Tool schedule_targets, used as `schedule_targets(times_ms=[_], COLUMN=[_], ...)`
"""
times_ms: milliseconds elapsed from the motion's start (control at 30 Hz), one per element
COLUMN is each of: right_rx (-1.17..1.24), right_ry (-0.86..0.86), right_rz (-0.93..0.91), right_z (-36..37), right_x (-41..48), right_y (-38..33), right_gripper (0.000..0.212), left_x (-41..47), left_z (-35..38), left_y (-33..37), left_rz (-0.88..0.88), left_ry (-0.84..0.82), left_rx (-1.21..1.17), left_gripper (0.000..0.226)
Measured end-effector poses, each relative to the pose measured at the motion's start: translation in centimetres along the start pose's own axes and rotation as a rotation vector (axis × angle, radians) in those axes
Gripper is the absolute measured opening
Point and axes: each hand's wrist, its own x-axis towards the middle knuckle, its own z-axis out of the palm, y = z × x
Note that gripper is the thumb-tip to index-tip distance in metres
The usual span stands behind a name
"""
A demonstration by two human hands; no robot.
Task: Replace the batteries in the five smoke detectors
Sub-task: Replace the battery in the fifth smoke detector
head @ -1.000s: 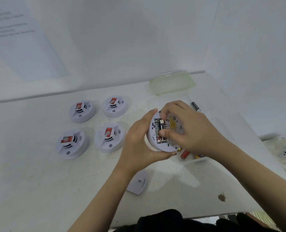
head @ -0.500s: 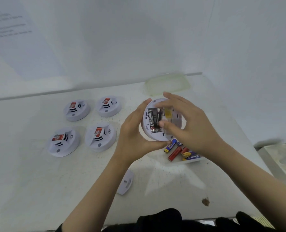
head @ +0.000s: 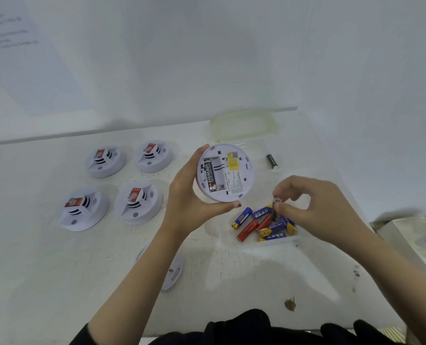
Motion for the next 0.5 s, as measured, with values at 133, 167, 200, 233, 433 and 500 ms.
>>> schedule_targets(times_ms=[133, 167, 200, 233, 433, 500], right_rx=[-0.077, -0.078, -0.114, -0.172, -0.470, -0.524], right_ry=[0.087, 0.121, 0.144, 0.150, 0.053, 0.067], right_rz=[-0.134, -0.175, -0.228, -0.283, -0.454, -0.507], right_z=[-0.1, -0.3, -0.4, -0.5, 0.2, 0.3], right_x=[0.6, 1.0, 1.4, 1.9, 4.4, 4.9], right_y=[-0.3, -0.7, -1.1, -1.5, -3.1, -3.1], right_gripper=[0.027, 0.034, 0.039, 0.045, 0.074, 0.076], left_x=[0.1, 0.2, 0.2, 0.3, 0.6, 0.8], left_z=[0.4, 0.6, 0.7, 0.9, 1.8, 1.8], left_y=[0.3, 0.4, 0.5, 0.6, 1.1, 1.1], left_rz=[-0.010, 0.000, 0.015, 0.026, 0.059, 0.068], left_ry=[-0.020, -0.031, -0.041, -0.051, -0.105, -0.115], left_rx=[-0.029, -0.031, -0.031, -0.034, -0.069, -0.065], left_gripper=[0.101, 0.100, 0.098, 0.097, 0.092, 0.092])
